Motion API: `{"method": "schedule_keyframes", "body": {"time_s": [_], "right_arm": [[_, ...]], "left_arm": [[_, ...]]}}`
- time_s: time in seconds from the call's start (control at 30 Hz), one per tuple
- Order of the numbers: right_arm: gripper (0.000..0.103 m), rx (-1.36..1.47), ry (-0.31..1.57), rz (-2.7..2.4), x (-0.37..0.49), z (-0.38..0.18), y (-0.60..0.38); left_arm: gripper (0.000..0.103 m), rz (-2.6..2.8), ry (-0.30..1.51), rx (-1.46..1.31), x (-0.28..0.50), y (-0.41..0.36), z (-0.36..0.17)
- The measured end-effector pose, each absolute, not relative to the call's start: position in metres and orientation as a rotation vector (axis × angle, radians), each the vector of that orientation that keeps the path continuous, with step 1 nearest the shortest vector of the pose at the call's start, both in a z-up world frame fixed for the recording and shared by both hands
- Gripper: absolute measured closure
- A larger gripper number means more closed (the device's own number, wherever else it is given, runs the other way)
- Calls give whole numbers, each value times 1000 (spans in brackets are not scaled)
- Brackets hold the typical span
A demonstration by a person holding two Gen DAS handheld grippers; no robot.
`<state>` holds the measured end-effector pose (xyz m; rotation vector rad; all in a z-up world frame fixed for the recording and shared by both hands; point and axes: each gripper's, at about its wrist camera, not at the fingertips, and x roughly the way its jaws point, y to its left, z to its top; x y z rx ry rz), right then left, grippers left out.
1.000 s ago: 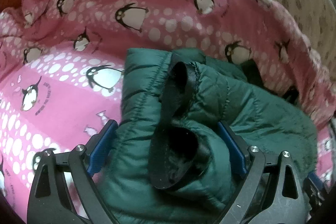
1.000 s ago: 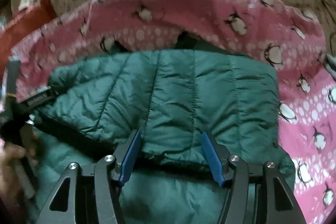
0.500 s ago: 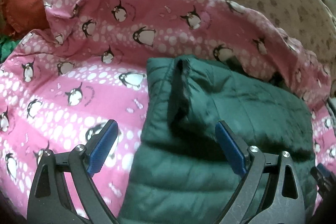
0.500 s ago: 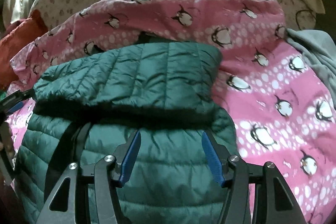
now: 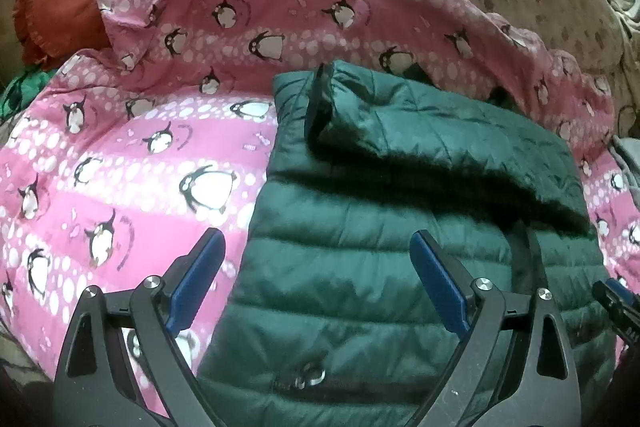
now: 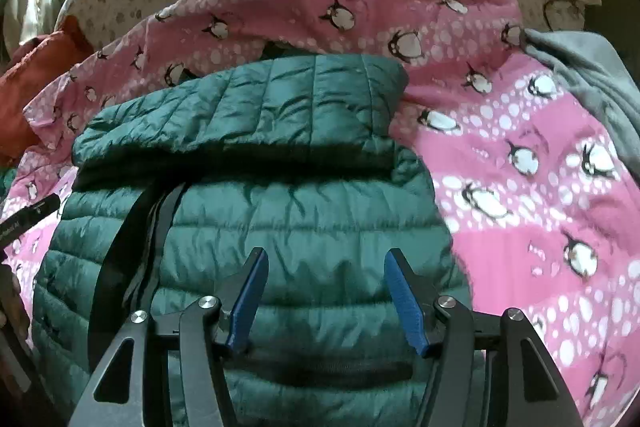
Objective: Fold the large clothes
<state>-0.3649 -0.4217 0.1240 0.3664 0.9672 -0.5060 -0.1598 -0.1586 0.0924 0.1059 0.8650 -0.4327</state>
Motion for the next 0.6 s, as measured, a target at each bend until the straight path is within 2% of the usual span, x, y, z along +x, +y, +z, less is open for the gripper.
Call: {"method": "schedule_keyframes", "body": {"time_s": [0.6], "right_arm": [[45, 363, 997, -482, -406, 126, -391]], "left_arm": [[9, -437, 862, 154, -208, -130, 83]]}}
